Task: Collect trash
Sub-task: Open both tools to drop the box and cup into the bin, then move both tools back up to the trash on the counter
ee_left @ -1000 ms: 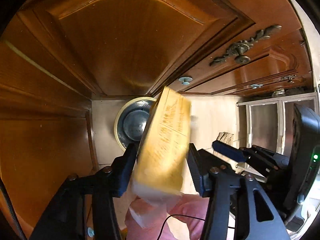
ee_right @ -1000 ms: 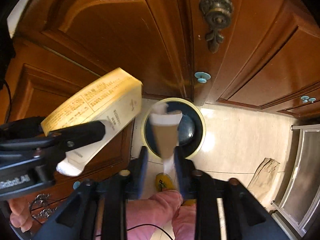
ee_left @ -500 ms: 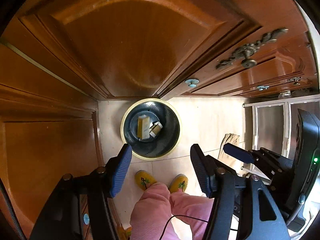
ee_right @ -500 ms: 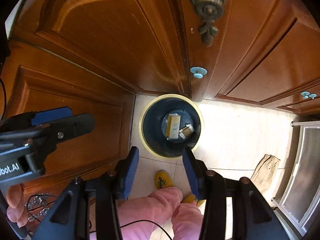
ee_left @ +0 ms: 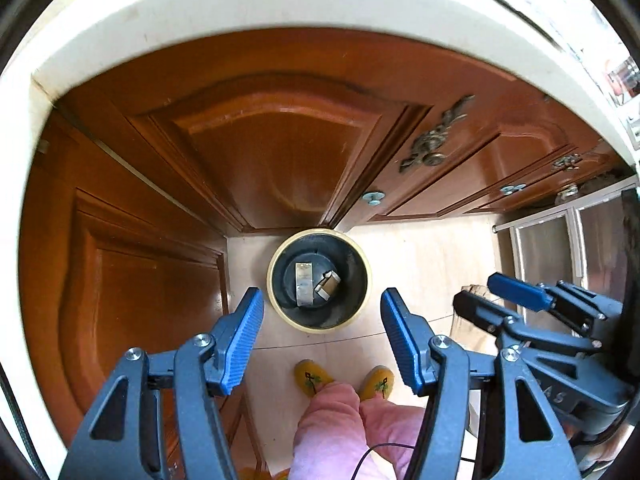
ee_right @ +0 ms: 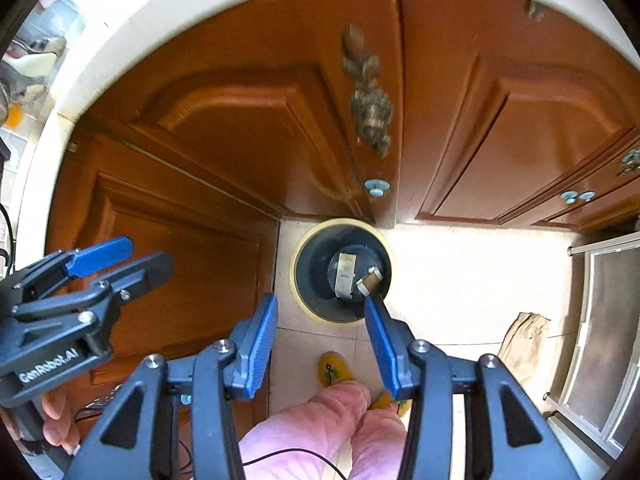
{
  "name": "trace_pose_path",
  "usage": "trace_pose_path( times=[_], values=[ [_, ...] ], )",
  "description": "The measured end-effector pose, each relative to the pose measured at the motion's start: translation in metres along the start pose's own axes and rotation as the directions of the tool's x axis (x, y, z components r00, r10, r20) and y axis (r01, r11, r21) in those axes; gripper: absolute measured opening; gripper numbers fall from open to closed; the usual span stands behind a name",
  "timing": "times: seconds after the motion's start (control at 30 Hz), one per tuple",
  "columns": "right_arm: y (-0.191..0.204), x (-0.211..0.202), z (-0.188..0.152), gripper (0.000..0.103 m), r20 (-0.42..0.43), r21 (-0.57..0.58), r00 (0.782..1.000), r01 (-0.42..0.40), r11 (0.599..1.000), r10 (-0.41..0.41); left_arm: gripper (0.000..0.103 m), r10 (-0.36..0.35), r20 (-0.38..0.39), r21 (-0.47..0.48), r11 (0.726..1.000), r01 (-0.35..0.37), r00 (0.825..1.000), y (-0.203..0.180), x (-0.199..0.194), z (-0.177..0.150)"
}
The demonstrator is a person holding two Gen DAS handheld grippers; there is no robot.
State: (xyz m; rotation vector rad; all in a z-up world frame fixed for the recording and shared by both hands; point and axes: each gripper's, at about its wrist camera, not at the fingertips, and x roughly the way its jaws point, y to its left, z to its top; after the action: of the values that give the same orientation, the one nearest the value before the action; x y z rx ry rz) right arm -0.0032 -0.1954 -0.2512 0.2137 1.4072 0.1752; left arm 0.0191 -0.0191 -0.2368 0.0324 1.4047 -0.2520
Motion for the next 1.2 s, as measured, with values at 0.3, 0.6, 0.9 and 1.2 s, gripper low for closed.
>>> trace_pose_path(
  times=[0.3,0.6,0.9,1.2],
  values=[
    [0.0,-0.075,-0.003,0.046,0.08,0.026,0.997,0.017,1.0,-0.019,0.059,0.0,0.089,0.044,0.999,-0.004,0.996,-0.018,-0.063,0.008],
    [0.007,-0.138,0.0,0.046,0.204,0.06,0.979,0.016,0.998,-0.028,0.059,-0.033,0.214,0.068,0.998,0.019,0.976,-0.021,-0.127,0.034],
    [0.025,-0.193,0.011,0.046,0.328,0.061,0.944,0.015,0.998,-0.034,0.059,-0.022,0.342,0.083,0.997,-0.007,0.939,-0.025,-0.194,0.05],
    [0.047,-0.238,0.023,0.046,0.436,0.035,0.899,0.013,0.999,-0.027,0.059,-0.056,0.409,0.088,0.996,0.021,0.911,-0.019,-0.234,0.066]
  ],
)
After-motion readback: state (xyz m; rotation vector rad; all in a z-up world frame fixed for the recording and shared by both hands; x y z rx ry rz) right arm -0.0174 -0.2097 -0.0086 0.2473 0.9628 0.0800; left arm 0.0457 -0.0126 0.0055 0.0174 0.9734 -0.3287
